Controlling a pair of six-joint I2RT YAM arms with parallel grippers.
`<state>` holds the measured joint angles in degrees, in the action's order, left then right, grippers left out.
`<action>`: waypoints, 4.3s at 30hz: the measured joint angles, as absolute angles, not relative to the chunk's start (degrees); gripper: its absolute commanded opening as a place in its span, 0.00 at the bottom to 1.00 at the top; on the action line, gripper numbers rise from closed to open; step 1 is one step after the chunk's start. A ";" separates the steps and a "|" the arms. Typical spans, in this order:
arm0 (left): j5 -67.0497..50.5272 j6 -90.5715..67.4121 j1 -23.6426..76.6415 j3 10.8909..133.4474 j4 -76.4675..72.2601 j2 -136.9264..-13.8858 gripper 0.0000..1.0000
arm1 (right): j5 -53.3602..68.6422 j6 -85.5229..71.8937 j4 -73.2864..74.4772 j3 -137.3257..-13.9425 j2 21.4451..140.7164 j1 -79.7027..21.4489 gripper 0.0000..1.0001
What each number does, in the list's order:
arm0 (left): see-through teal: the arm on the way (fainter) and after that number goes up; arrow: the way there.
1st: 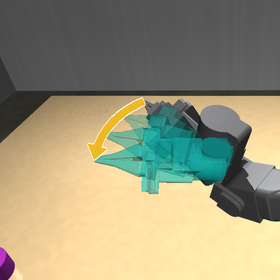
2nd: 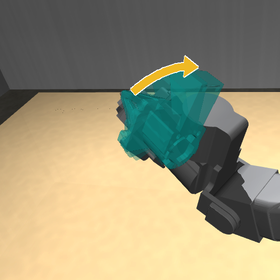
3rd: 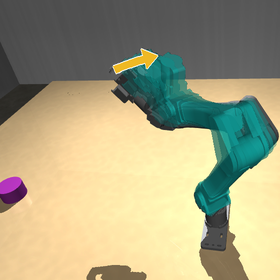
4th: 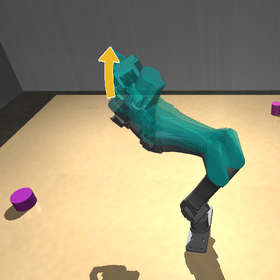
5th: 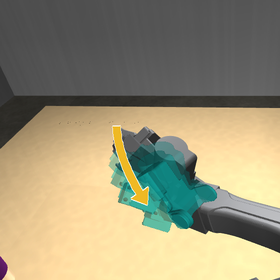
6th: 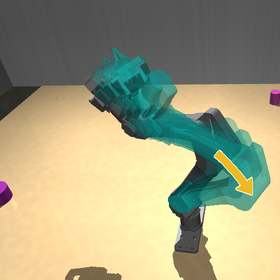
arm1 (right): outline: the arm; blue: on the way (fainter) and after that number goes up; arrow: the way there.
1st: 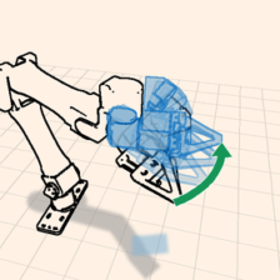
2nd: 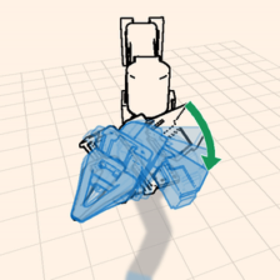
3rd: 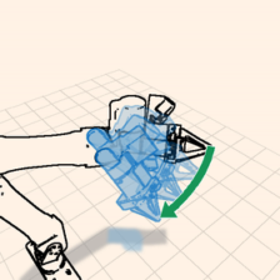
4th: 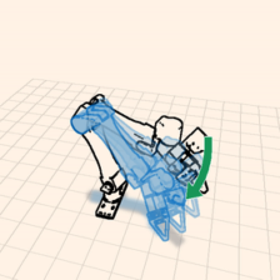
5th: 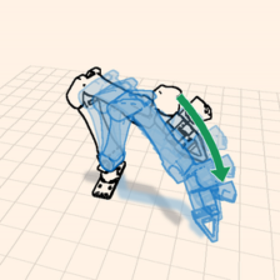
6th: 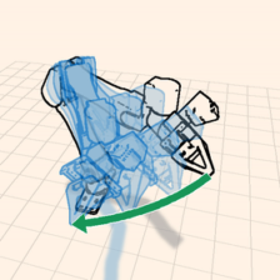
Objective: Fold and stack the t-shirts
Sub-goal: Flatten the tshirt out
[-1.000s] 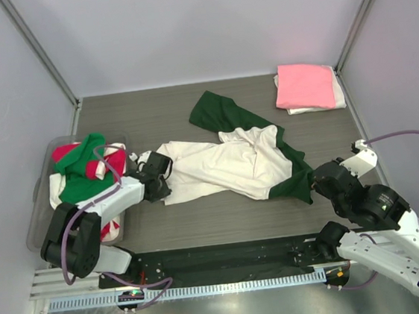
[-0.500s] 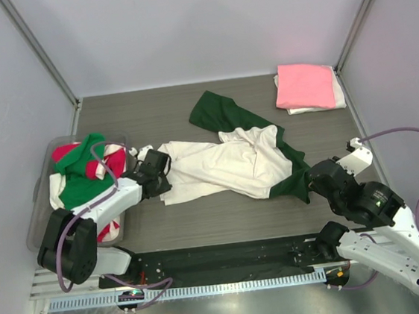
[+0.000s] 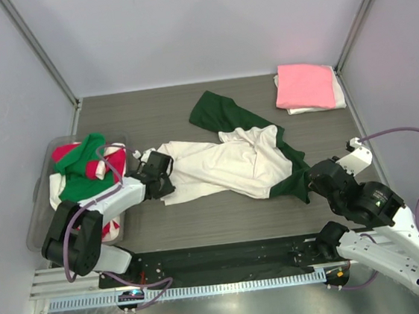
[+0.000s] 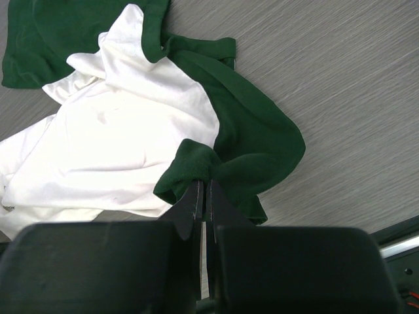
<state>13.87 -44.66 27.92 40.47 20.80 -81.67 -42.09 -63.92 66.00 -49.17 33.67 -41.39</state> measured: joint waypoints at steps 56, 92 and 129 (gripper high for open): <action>25.04 -43.18 36.42 85.45 59.29 -58.74 0.00 | -47.09 -46.09 65.30 -91.20 41.19 -41.39 0.01; 18.52 -49.34 69.54 61.82 27.31 -94.15 0.62 | -58.67 -36.69 65.10 -81.12 39.27 -41.39 0.01; 31.46 -30.65 42.46 97.01 47.77 -91.00 0.28 | -57.49 -39.33 67.85 -79.37 32.56 -41.39 0.01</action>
<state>31.46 -30.65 42.46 97.01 47.77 -91.00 -57.49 -39.33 67.85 -79.37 32.56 -41.39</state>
